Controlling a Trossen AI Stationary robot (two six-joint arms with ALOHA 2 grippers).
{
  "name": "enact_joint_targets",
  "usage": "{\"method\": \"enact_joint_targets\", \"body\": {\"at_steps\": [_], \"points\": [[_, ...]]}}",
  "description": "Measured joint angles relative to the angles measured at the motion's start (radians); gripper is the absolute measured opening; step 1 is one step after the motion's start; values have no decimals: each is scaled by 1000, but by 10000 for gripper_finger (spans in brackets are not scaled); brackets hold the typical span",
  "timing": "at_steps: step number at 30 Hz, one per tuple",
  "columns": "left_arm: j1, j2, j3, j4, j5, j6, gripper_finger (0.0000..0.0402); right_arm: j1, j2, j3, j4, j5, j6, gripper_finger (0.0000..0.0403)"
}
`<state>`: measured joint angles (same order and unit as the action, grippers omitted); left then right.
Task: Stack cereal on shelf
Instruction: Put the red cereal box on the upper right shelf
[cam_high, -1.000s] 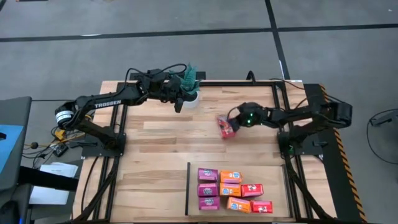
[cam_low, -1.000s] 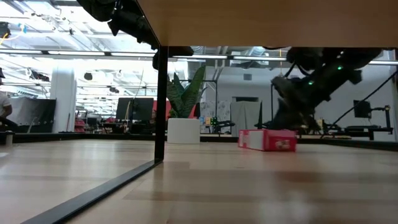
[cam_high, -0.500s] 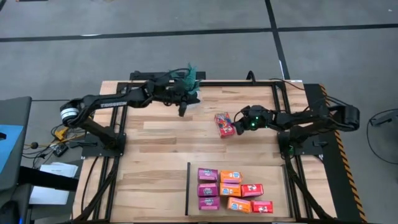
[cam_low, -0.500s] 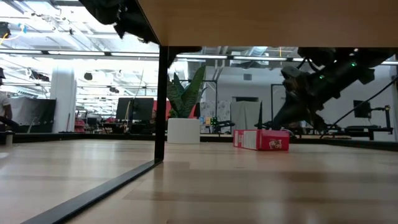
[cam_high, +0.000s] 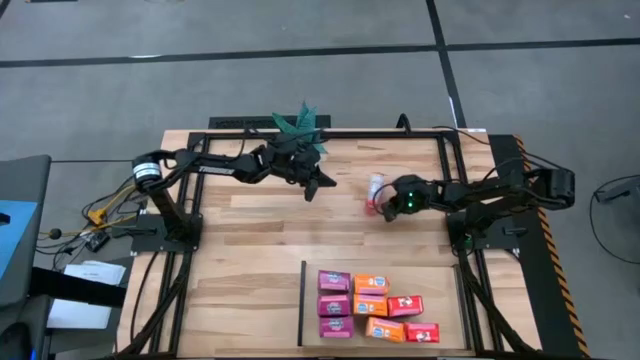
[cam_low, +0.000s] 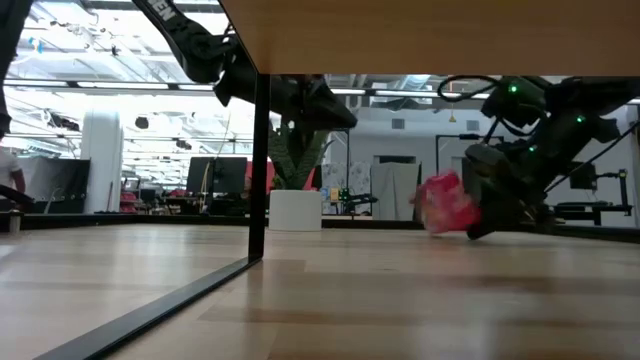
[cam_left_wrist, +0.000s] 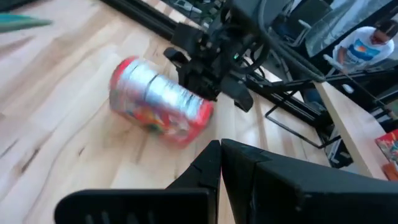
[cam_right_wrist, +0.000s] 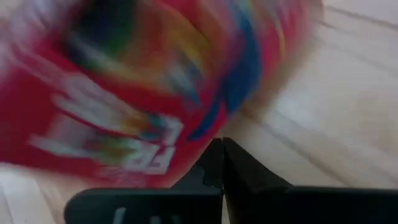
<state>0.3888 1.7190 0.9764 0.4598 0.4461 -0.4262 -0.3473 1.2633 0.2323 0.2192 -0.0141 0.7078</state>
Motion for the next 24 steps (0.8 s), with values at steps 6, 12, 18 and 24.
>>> {"method": "enact_joint_targets", "body": {"at_steps": [6,12,18,24], "points": [[-9,3,0,5,-72,66,0,0,0,-5,41,-2,-20,11],[-9,79,5,96,-23,115,0,-22,0,-5,51,-7,-24,27],[-8,179,31,184,20,37,0,-29,-60,7,50,-244,-74,17],[-7,187,30,136,56,25,34,-35,-181,120,-34,-477,-229,36]]}}
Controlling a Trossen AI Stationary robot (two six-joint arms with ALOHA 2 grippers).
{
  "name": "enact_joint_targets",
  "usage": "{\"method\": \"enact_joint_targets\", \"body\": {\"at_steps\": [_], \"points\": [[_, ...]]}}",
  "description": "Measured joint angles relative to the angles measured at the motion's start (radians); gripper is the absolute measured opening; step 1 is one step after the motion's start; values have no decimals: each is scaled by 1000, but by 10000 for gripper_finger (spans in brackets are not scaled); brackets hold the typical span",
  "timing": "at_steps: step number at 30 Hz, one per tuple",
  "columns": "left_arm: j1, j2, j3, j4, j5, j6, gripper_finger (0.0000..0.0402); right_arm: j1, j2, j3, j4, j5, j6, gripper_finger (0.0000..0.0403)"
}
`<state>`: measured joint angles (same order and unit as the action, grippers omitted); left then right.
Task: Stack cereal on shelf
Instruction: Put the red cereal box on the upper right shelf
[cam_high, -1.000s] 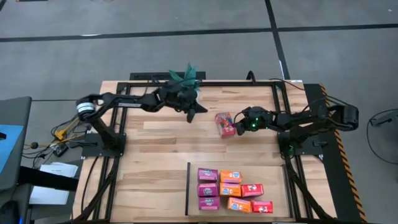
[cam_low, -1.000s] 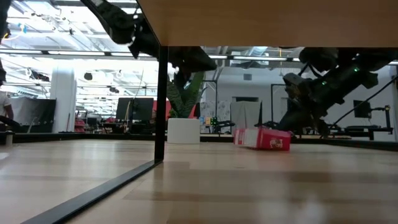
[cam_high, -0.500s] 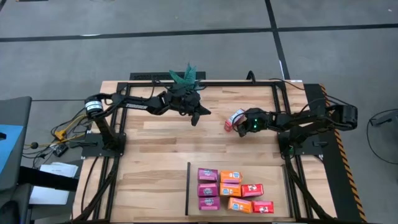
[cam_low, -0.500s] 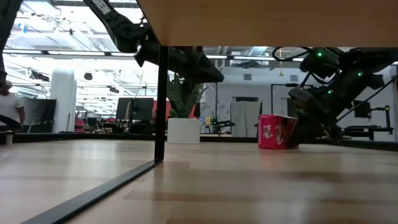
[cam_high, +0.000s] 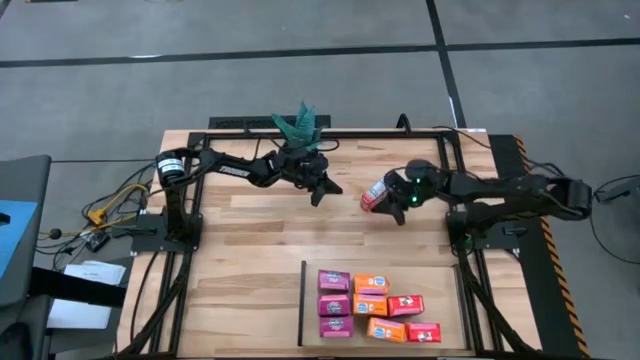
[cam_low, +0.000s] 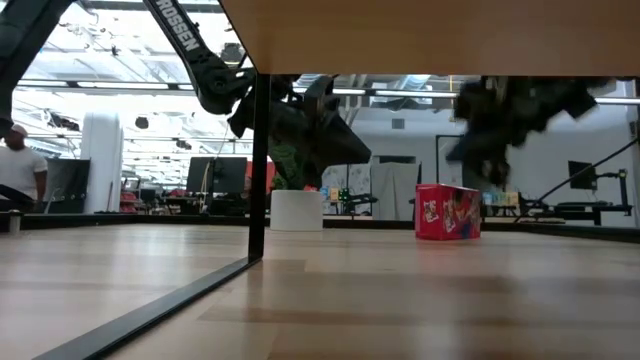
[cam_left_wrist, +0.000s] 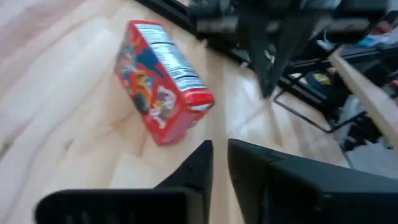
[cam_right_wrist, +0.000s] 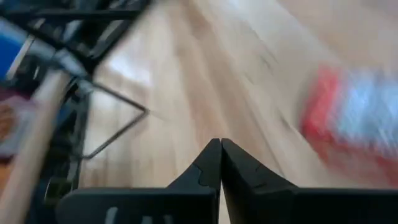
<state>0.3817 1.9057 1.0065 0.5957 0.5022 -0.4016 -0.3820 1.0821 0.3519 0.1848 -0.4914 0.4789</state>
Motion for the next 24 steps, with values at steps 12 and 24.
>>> {"method": "enact_joint_targets", "body": {"at_steps": [12,24], "points": [[0,0,0,-43,74,-63,182,-4,78,519,-808,232,-974,184],[-7,0,0,-124,76,-53,224,-10,381,606,-836,358,-1130,310]]}}
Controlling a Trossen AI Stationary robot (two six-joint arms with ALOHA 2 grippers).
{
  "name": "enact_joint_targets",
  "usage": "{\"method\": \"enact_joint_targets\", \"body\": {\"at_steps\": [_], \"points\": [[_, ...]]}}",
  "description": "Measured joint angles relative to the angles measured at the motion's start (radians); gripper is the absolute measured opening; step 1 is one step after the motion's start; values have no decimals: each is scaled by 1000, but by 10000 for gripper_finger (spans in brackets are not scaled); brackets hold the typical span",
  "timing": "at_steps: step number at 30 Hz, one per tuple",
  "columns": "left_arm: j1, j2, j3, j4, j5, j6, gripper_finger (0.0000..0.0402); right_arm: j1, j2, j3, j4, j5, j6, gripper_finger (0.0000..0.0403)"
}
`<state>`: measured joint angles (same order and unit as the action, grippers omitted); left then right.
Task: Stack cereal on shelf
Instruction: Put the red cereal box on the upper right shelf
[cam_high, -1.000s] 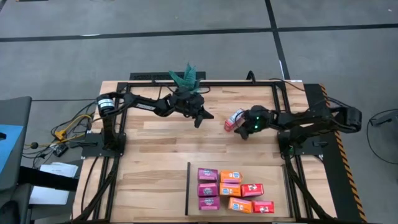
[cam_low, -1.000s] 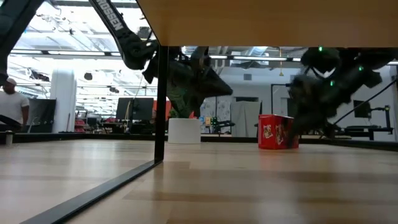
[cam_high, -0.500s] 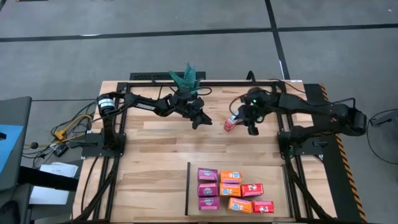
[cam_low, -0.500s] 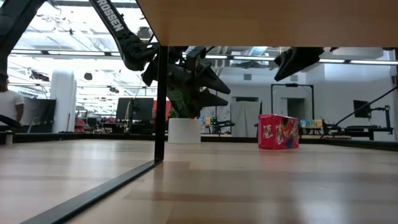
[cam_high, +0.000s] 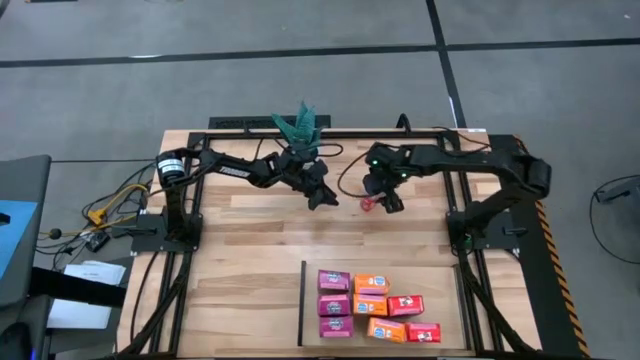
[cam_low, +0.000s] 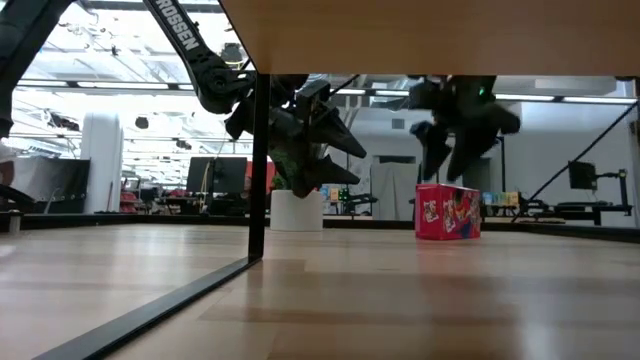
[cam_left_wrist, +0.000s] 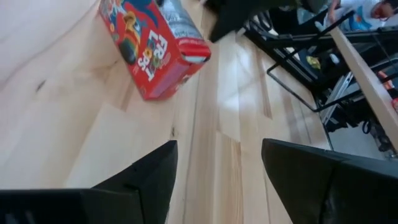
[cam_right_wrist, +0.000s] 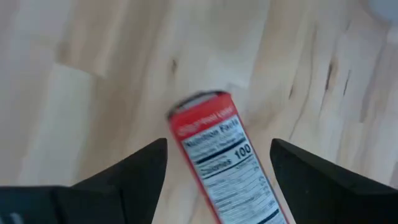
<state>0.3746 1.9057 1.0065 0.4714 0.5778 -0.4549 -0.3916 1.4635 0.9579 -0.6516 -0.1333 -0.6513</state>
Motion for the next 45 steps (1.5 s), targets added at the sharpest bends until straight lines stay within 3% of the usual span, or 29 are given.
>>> {"method": "enact_joint_targets", "body": {"at_steps": [10,21,25,31,37,40,45], "points": [[-23,0,0,-19,-25,5,224,5,102,42,-31,68,-30,288],[-24,0,0,-19,-42,3,224,-5,94,42,-70,48,-4,127],[-24,0,0,-18,-42,-3,224,-18,37,41,-75,-26,73,95],[-24,0,0,10,-28,-35,224,-68,-166,40,-82,-158,308,102],[-25,0,0,112,24,-121,224,-37,-492,-61,-92,-231,627,105],[-26,0,1,184,62,-169,224,35,-690,-121,-95,-203,817,102],[-36,0,1,337,92,-266,224,227,-995,-182,-69,-46,1162,102]]}}
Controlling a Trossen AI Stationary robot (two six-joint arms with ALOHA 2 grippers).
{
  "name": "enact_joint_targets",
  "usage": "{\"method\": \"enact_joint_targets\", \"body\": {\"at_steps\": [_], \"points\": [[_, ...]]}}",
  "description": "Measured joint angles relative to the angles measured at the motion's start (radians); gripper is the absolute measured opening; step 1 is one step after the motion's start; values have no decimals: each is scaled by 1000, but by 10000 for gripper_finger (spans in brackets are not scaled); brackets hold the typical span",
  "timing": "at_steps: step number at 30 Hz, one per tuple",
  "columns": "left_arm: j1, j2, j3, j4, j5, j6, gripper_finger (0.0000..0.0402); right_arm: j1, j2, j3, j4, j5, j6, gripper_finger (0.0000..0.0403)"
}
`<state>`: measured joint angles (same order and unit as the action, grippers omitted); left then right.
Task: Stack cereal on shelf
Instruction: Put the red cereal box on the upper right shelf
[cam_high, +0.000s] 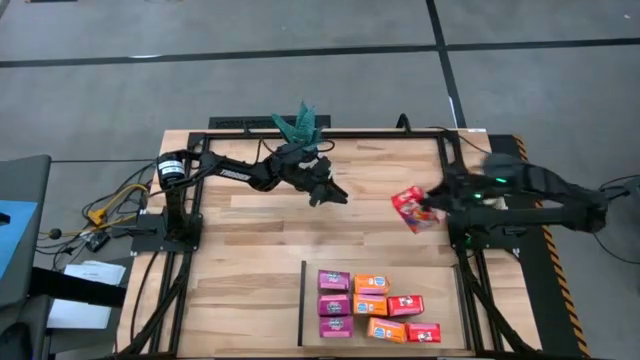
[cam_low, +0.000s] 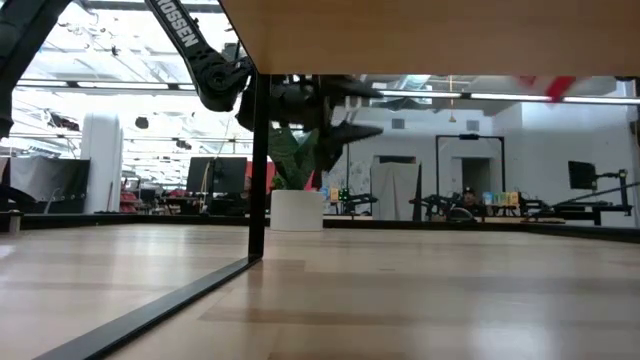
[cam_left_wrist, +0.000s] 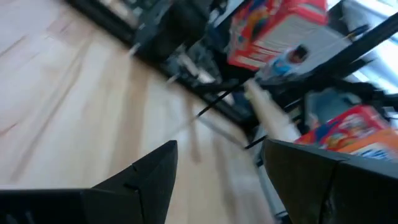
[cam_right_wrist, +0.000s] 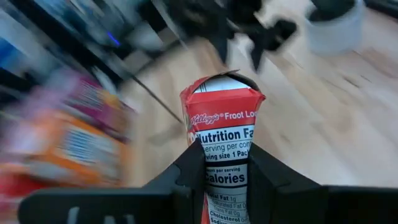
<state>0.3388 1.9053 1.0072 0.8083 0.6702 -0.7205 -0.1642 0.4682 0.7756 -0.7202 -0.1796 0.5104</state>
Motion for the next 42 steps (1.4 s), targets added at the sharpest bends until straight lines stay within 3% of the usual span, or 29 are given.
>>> {"method": "enact_joint_targets", "body": {"at_steps": [4,8,14,22,27,29,32,38,42], "points": [[-15,0,0,156,-3,-105,224,187,-151,-15,46,162,146,102],[-38,0,0,292,-32,-200,224,346,-184,-15,148,267,153,102],[-81,0,0,409,-82,-278,224,500,-88,36,448,284,9,102],[-139,0,0,539,-181,-328,224,663,64,177,245,434,-9,102],[-155,-1,0,586,-210,-368,224,816,189,257,290,533,-46,102],[-157,-1,0,610,-211,-386,224,891,233,309,252,624,-67,102],[-157,-2,18,630,-186,-410,224,1015,282,389,185,842,-75,102],[-156,-2,101,631,-89,-457,224,1251,364,424,68,1428,-95,102],[-159,-2,149,631,-11,-499,224,1336,413,422,-131,1561,137,102]]}}
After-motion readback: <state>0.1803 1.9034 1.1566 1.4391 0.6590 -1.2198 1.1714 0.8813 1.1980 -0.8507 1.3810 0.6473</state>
